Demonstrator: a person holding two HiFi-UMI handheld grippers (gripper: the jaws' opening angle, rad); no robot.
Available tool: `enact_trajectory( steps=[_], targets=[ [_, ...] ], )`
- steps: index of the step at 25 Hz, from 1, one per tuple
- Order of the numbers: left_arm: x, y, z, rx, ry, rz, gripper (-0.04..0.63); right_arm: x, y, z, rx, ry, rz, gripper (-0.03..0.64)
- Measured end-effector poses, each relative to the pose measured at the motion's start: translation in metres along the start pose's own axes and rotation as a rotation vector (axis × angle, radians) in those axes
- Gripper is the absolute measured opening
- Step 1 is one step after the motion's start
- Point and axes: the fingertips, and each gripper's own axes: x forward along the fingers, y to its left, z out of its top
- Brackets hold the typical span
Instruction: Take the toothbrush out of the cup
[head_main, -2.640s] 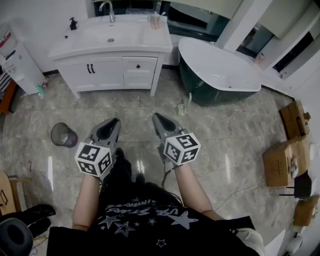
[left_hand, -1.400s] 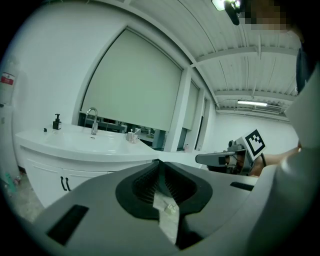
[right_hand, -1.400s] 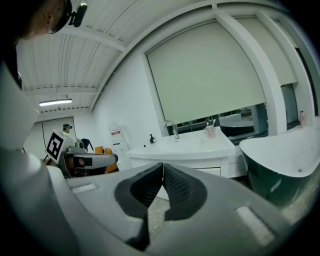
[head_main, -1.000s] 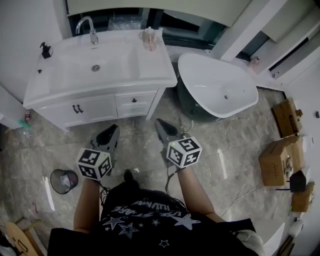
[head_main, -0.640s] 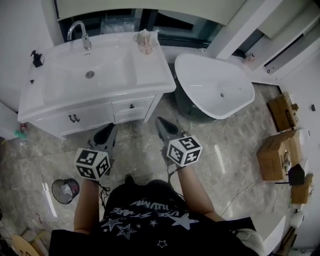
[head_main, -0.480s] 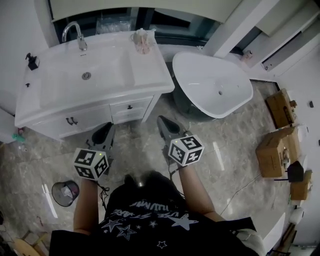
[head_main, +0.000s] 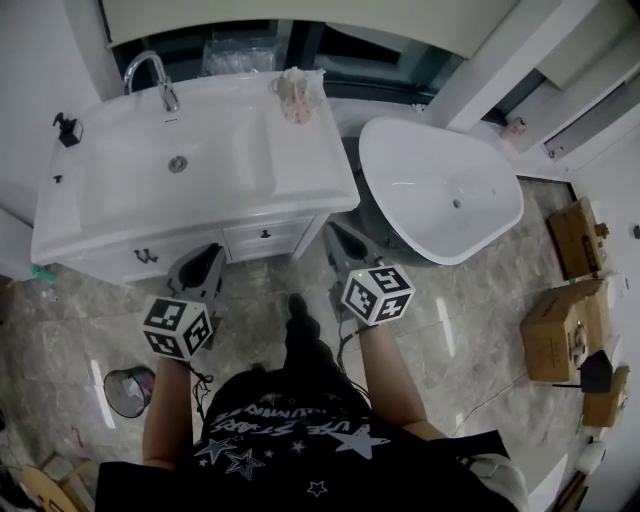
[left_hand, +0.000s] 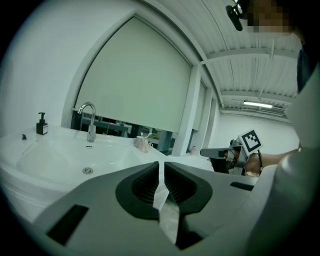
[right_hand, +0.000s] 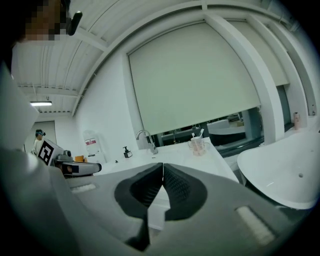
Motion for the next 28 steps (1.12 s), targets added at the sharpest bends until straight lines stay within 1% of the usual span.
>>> enact_trajectory(
  steps=[5, 11, 19, 28],
  targets=[
    [0.044, 0.017, 0.017, -0.004, 0.006, 0.066, 0.038, 0.05, -0.038, 0.018, 0.006, 0.006, 0.06, 0.002],
    [0.1, 0.024, 0.039, -0.009, 0.007, 0.104, 0.038, 0.092, -0.082, 0.04, 0.006, 0.031, 0.111, 0.002],
    [0.16, 0.025, 0.054, -0.01, 0.016, 0.137, 0.038, 0.124, -0.136, 0.058, 0.011, 0.046, 0.152, 0.002],
    [0.208, 0.034, 0.076, 0.005, 0.002, 0.216, 0.038, 0.154, -0.186, 0.07, 0.034, 0.052, 0.199, 0.002]
  ],
)
